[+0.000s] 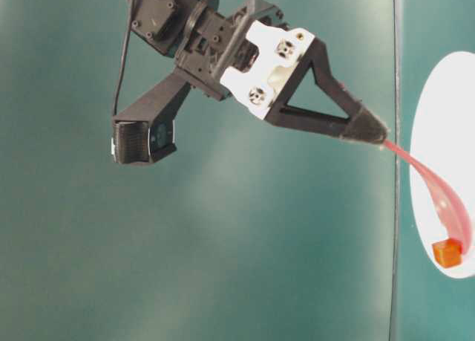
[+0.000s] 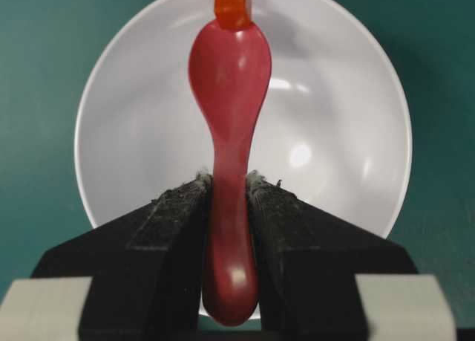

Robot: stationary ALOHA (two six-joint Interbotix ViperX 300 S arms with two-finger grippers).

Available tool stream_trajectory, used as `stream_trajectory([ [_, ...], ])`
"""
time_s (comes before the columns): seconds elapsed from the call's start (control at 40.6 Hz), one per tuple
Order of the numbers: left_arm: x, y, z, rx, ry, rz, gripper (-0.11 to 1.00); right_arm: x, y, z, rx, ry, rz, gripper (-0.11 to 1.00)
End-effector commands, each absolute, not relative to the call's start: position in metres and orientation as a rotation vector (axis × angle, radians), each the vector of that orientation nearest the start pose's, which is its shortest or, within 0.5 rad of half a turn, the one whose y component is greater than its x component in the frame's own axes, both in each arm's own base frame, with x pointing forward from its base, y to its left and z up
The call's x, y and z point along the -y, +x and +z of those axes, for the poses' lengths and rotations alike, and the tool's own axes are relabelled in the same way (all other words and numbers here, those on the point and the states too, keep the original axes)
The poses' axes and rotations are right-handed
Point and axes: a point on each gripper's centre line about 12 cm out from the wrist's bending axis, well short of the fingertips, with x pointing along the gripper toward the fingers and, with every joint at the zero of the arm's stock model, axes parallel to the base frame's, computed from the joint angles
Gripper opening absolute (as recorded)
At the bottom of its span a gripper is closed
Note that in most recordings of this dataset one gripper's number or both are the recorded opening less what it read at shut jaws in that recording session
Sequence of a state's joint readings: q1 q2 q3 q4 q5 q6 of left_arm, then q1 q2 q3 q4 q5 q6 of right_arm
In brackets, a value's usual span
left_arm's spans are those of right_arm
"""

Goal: Grip the spoon and scoop the red block from the bowl with right arm.
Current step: 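Push the spoon under the red cube to scoop it, then raise the spoon with the red cube on it above the bowl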

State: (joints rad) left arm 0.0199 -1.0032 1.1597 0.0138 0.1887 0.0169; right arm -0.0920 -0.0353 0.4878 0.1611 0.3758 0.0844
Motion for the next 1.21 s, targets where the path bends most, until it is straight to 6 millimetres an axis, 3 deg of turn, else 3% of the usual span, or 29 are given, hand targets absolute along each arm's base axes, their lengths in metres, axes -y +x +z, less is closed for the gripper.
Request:
stream_trajectory([
  [0.0,-0.004,0.19,0.264,-0.315,0.029,0.016,0.0,0.03,0.399,0.228,-0.756,0.279,-0.124,0.24],
  [0.641,-0.004,0.19,0.264,-0.315,0.029,0.016,0.0,0.03,0.393,0.221,-0.749,0.28,-0.129,0.24],
  [1.183,-0.004,0.189,0.263,-0.324,0.029,0.016,0.0,0.024,0.358,0.218,-0.625,0.276,-0.13,0.24],
])
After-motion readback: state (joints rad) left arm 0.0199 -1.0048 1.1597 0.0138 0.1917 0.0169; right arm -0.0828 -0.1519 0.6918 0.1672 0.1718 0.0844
